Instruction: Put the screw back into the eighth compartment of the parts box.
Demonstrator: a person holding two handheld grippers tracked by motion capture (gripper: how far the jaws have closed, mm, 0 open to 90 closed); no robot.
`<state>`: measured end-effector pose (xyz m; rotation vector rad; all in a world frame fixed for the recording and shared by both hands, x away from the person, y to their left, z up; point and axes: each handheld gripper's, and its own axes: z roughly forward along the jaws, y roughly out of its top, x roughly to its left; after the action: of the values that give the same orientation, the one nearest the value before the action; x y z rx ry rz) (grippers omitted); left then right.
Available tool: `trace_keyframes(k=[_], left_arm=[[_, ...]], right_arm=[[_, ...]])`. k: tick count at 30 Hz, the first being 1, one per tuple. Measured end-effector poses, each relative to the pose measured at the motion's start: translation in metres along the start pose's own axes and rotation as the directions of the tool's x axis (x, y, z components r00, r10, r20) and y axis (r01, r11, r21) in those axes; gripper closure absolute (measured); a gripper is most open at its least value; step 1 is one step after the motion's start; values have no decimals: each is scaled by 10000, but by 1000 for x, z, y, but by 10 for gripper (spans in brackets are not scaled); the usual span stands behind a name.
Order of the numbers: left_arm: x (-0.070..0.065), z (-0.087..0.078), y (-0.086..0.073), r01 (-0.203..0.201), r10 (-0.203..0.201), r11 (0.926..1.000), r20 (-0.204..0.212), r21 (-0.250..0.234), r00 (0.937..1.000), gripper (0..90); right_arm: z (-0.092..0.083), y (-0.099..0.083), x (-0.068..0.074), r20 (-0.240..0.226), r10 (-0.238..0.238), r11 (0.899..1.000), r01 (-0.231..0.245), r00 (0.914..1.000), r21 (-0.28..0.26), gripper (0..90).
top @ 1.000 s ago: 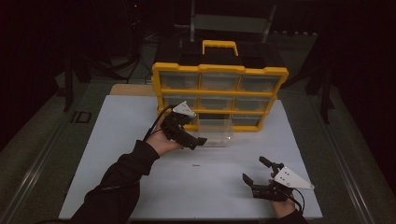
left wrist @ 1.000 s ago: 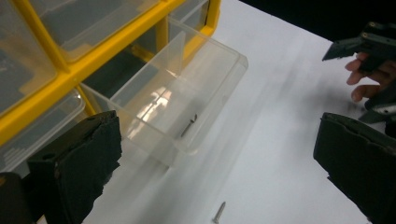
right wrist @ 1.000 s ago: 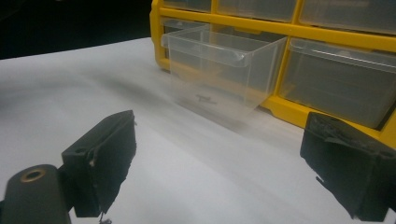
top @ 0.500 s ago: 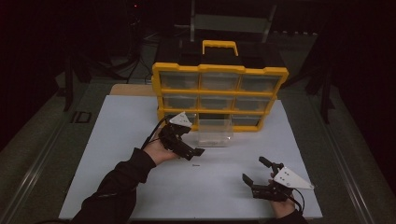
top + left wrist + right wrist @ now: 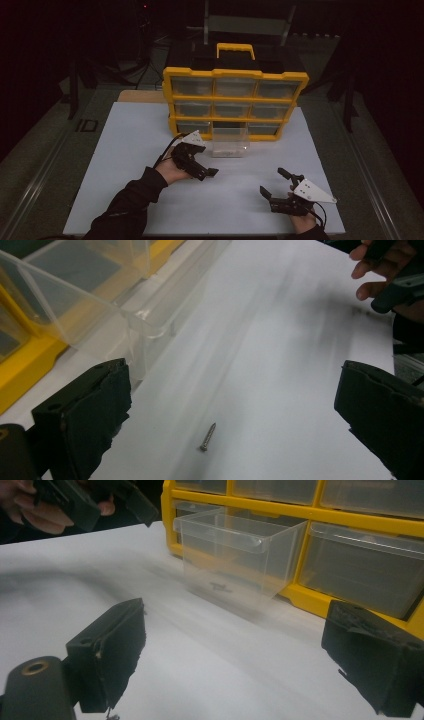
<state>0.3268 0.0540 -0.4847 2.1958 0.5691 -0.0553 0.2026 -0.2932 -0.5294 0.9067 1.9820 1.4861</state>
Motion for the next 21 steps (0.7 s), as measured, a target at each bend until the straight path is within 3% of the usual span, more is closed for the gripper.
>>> trace_keyframes(k=[11, 16, 21], left_arm=[[3, 19, -15, 36, -38, 10000, 253, 86, 9997, 49], [6, 27, -23, -36, 28, 9998, 382, 216, 9993, 153], [10, 33, -30, -81, 63, 9992, 466, 402, 9989, 338]], right_arm=[[0, 0, 0, -40, -3, 10000, 3, 10000, -25, 107], [0, 0, 1, -46, -14, 10000, 14, 10000, -2, 107], [0, 0, 1, -56, -17, 10000, 17, 10000, 11, 107]])
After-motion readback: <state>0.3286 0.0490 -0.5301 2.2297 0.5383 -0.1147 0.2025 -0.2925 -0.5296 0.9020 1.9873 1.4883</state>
